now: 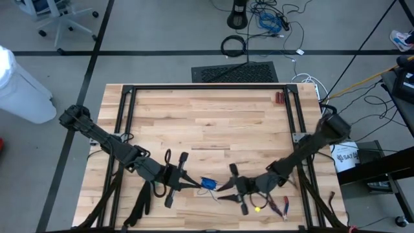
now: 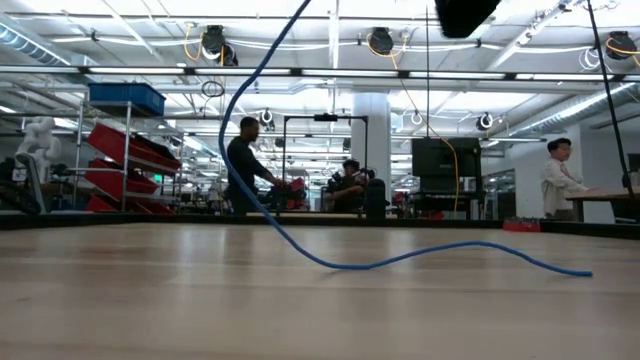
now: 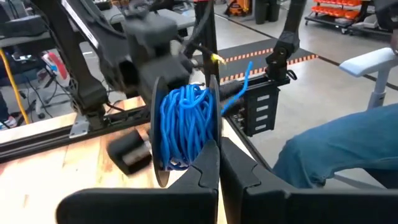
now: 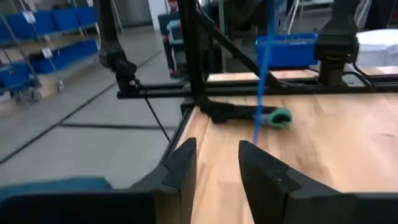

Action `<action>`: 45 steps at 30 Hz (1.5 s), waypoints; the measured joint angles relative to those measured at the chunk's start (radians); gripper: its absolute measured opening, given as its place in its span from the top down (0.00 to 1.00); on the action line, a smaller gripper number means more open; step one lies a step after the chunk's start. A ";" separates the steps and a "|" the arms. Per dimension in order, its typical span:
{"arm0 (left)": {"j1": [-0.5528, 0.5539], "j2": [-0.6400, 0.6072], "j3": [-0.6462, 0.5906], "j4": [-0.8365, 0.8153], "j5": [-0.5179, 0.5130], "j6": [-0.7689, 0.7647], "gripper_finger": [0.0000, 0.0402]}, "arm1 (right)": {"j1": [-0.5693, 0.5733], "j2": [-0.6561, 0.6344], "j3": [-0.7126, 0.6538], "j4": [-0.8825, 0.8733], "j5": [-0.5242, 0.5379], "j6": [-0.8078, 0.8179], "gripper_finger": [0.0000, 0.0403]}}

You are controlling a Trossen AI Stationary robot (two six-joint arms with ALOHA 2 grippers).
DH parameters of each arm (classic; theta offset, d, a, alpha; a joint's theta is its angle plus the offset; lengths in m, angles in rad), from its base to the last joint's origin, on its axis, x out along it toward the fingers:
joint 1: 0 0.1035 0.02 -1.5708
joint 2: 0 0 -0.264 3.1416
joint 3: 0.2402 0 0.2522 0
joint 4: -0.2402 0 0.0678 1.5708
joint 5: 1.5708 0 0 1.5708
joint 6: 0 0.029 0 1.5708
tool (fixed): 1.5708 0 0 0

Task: Coil cords
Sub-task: Coil the blue wire onto the black spool

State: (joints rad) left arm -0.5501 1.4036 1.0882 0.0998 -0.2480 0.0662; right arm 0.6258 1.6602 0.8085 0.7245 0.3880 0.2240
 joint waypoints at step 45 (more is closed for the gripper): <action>-0.003 0.000 0.000 0.007 -0.018 0.027 1.00 | -0.028 0.257 0.121 0.102 0.208 -0.026 0.98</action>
State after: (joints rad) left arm -0.5529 1.4040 1.0882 0.1066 -0.2665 0.0930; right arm 0.5980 1.9168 0.9295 0.8268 0.5960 0.1979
